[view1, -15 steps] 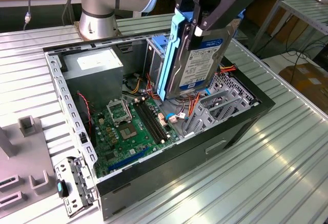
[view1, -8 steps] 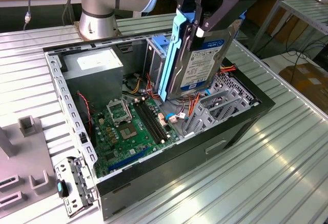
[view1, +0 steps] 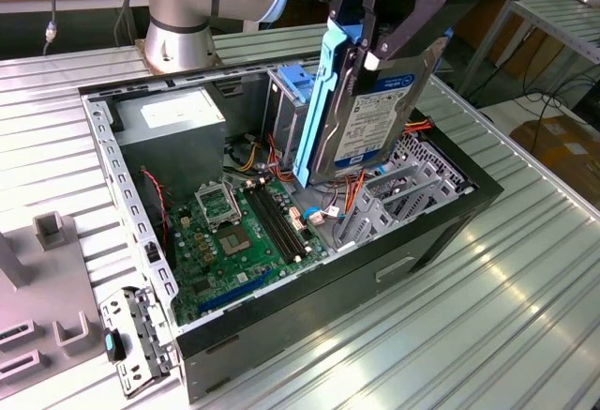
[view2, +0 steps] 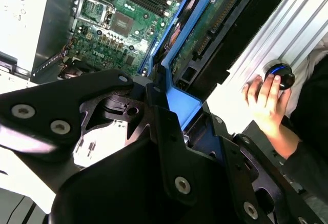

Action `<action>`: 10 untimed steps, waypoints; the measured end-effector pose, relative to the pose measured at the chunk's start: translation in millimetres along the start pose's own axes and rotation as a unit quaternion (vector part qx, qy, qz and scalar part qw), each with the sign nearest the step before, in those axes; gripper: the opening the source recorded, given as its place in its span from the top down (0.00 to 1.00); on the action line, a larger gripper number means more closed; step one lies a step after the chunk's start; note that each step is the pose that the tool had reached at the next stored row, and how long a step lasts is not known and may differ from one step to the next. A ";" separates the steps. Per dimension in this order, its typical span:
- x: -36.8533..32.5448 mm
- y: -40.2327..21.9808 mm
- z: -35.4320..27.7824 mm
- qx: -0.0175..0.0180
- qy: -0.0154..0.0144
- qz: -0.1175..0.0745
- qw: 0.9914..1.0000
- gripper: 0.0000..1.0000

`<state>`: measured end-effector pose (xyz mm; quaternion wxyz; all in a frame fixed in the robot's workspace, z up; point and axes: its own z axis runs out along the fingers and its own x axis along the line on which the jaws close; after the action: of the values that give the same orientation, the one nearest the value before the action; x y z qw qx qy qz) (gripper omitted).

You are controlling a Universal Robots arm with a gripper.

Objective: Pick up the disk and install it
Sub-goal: 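Insert the disk into the insertion slot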

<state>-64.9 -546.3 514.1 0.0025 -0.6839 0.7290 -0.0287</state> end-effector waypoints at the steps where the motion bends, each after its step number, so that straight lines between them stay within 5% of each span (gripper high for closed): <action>1: 0.1 -1.1 0.1 0.000 0.000 0.000 1.000 0.63; 10: 1.4 -17.8 1.6 0.000 0.000 0.000 1.000 0.63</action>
<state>-47.1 -548.9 513.3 0.0026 -0.6838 0.7291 -0.0286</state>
